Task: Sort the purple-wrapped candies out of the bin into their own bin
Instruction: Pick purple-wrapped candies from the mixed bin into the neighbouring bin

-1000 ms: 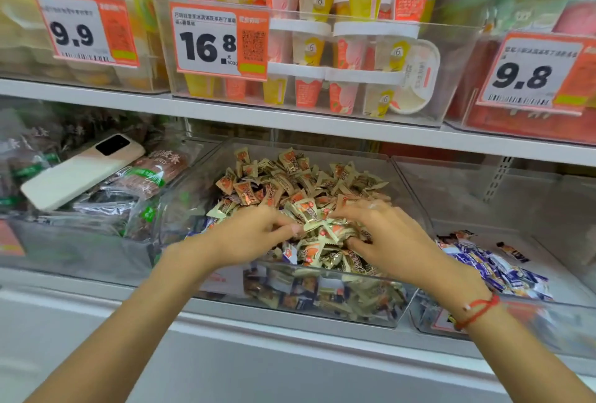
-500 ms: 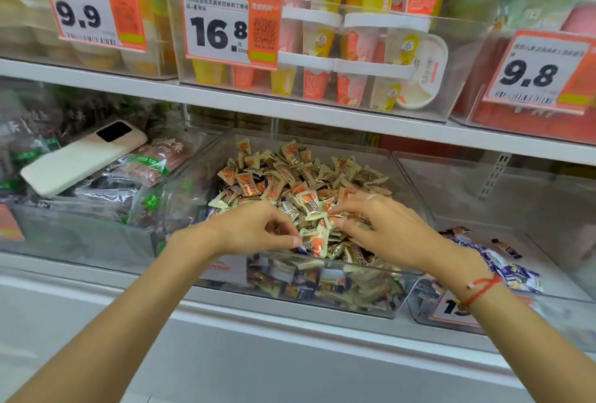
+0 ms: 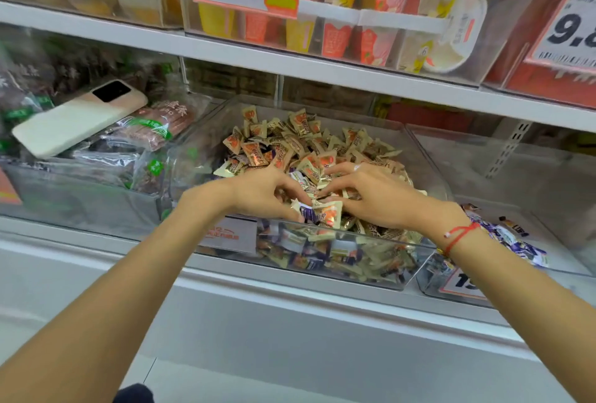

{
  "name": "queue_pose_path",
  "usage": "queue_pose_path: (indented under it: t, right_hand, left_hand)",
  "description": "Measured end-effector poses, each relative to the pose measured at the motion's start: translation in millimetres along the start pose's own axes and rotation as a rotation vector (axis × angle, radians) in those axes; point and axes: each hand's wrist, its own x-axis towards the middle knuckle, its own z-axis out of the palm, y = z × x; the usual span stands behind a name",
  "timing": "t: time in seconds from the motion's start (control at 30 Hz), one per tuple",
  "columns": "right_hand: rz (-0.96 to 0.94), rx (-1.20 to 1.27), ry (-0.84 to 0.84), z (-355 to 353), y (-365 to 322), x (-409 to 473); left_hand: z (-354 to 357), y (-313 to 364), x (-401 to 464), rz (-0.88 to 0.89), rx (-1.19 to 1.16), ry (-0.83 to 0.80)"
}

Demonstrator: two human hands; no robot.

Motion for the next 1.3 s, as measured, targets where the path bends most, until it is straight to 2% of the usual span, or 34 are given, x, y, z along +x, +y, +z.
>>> queue_pose_path:
  t: [0.13, 0.2, 0.27, 0.33, 0.37, 0.47, 0.53, 0.63, 0.7, 0.83, 0.97, 1.03, 1.13, 1.3]
  right_hand:
    - [0.033, -0.174, -0.055, -11, -6, 4]
    - [0.059, -0.2, -0.109, -17, -11, 7]
    - [0.057, -0.174, -0.033, -23, -16, 14]
    - [0.046, -0.103, 0.126, -25, -23, 27]
    - [0.037, -0.085, 0.154, -23, -24, 35]
    - [-0.014, -0.155, -0.033, -9, -24, 62]
    - [0.001, -0.247, -0.123, -1, -23, 71]
    - [-0.041, -0.284, 0.018, 2, -22, 74]
    - [-0.06, -0.207, 0.104, 4, -21, 68]
    - [0.033, 0.079, 0.193, 6, -15, 50]
    - [0.088, 0.372, 0.29, -6, -19, 29]
    - [0.076, 0.479, 0.343, -14, -22, 14]
    - [0.12, 0.467, 0.419, -24, -17, -17]
    - [0.275, 0.401, 0.695, -29, 19, -84]
  left_hand:
    - [4, 2, 2, -0.076, 0.02, 0.169]
    - [-2, -2, 0, -0.181, 0.067, 0.274]
    - [-8, -8, -4, -0.306, 0.104, 0.336]
    - [-13, -13, -8, -0.39, 0.08, 0.321]
    - [-14, -16, -9, -0.427, 0.08, 0.308]
    - [-20, -19, -12, -0.53, 0.173, 0.331]
    - [-22, -20, -15, -0.551, 0.144, 0.345]
    - [-22, -20, -18, -0.492, 0.012, 0.378]
    - [-17, -19, -17, -0.438, 0.006, 0.442]
    - [-8, -12, -13, -0.376, 0.004, 0.586]
    - [-10, -9, -10, -0.38, -0.076, 0.584]
    - [-11, -1, -10, -0.319, -0.119, 0.573]
    - [-15, 22, -11, -0.148, -0.173, 0.593]
    - [15, 67, -9, 0.049, -0.112, 0.711]
